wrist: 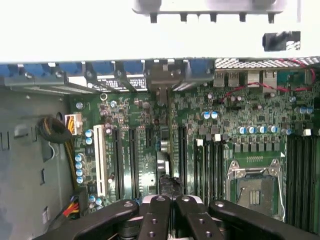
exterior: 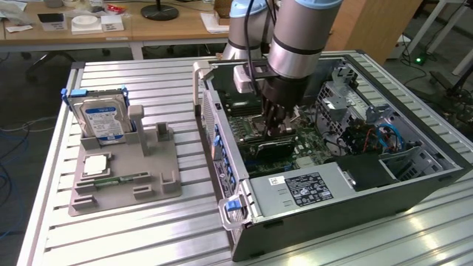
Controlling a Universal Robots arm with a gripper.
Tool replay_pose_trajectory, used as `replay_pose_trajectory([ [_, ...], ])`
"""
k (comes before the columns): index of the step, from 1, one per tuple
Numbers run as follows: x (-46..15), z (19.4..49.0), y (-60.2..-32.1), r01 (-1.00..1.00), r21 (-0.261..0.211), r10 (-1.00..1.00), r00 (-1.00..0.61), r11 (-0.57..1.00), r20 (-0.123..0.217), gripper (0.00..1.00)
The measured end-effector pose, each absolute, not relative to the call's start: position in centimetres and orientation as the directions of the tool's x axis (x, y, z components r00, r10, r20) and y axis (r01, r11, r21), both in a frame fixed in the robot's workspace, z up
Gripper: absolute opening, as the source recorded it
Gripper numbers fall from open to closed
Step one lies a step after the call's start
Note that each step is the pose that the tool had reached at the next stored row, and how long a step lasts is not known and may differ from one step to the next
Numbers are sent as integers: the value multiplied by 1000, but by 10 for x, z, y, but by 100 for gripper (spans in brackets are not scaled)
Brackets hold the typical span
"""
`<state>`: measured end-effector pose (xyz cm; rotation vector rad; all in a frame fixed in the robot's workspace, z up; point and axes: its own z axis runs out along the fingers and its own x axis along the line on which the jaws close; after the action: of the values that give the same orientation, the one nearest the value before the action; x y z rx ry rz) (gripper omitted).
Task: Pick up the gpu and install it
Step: 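Insert the gpu into the slot, then press down on the gpu until it lock into place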
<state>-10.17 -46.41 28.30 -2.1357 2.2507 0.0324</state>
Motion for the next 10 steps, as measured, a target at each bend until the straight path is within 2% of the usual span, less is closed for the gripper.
replay_pose_trajectory([
  [10, -113, 283, -464, -999, -10, -998, -52, 53, -42, 11],
])
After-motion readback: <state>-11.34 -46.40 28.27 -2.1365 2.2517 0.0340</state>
